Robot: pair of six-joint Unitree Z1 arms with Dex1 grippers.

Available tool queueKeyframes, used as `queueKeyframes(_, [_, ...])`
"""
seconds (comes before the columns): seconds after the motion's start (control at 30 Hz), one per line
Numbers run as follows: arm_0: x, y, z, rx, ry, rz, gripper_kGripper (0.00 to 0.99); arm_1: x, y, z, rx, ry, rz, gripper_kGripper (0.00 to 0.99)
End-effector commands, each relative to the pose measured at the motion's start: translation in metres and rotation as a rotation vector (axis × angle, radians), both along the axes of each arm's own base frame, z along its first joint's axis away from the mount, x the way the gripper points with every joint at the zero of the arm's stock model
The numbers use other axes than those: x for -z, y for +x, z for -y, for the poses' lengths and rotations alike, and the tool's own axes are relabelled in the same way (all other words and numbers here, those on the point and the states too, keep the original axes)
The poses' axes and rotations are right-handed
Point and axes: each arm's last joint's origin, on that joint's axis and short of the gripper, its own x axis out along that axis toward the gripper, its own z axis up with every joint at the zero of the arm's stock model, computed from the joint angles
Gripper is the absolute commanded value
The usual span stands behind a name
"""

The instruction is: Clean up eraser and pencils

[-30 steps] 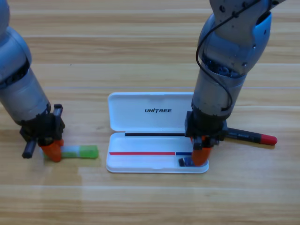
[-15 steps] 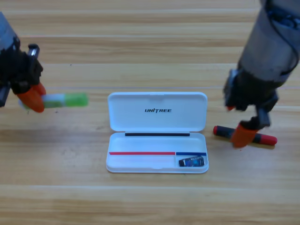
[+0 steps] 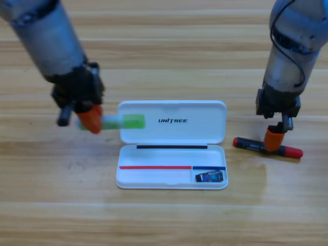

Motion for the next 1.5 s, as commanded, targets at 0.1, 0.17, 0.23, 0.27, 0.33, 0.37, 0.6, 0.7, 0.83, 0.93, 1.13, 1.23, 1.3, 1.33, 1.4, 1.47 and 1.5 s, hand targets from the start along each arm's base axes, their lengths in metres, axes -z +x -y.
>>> queueKeyframes(0.1, [0.051,0.002,0.056,0.070,0.043,-0.112,0.000,0.058,0.030,-0.002,0.014,-0.036,-0.078,0.782])
queueKeyframes(0.17, [0.060,0.003,0.064,0.073,0.045,-0.133,0.000,0.061,0.029,-0.002,0.006,-0.032,-0.091,0.723])
queueKeyframes(0.23, [0.067,0.003,0.070,0.076,0.049,-0.144,0.000,0.063,0.027,-0.001,-0.001,-0.035,-0.111,0.580])
queueKeyframes(0.27, [0.070,0.003,0.072,0.076,0.052,-0.148,0.000,0.064,0.025,0.000,-0.011,-0.036,-0.128,0.483])
queueKeyframes(0.33, [0.074,0.002,0.075,0.079,0.057,-0.153,0.000,0.065,0.021,0.001,-0.027,-0.034,-0.167,0.265])
queueKeyframes(0.37, [0.075,0.001,0.077,0.079,0.058,-0.154,0.000,0.065,0.020,0.002,-0.034,-0.033,-0.183,0.155])
queueKeyframes(0.6, [0.082,0.000,0.081,0.076,0.066,-0.170,0.000,0.066,0.014,0.006,-0.034,-0.052,-0.213,0.000])
queueKeyframes(0.7, [0.083,-0.002,0.082,0.077,0.065,-0.177,0.000,0.061,0.013,0.007,-0.034,-0.050,-0.203,0.000])
queueKeyframes(0.83, [0.087,-0.002,0.082,0.074,0.068,-0.190,0.000,0.044,0.011,0.008,-0.024,-0.029,-0.169,0.000])
queueKeyframes(0.93, [0.091,-0.001,0.083,0.074,0.070,-0.201,0.000,0.018,0.004,0.011,-0.022,-0.010,-0.142,0.000])
queueKeyframes(1.13, [0.096,-0.001,0.084,0.076,0.070,-0.220,0.000,-0.036,-0.030,0.010,-0.054,0.034,-0.109,0.000])
queueKeyframes(1.23, [0.098,-0.001,0.085,0.076,0.071,-0.223,0.000,-0.053,-0.043,0.008,-0.071,0.062,-0.099,0.000])
queueKeyframes(1.3, [0.098,0.000,0.085,0.078,0.071,-0.223,0.000,-0.059,-0.048,0.006,-0.078,0.073,-0.091,0.000])
queueKeyframes(1.33, [0.098,-0.001,0.085,0.078,0.071,-0.223,0.000,-0.061,-0.050,0.005,-0.082,0.078,-0.087,0.000])
queueKeyframes(1.4, [0.098,-0.001,0.085,0.077,0.072,-0.224,0.000,-0.062,-0.053,0.003,-0.087,0.082,-0.085,0.000])
queueKeyframes(1.47, [0.097,-0.001,0.084,0.076,0.071,-0.223,0.000,-0.063,-0.054,0.001,-0.089,0.086,-0.087,0.000])
queueKeyframes(1.5, [0.096,-0.002,0.084,0.075,0.068,-0.221,0.000,-0.063,-0.055,0.000,-0.090,0.089,-0.089,0.000])
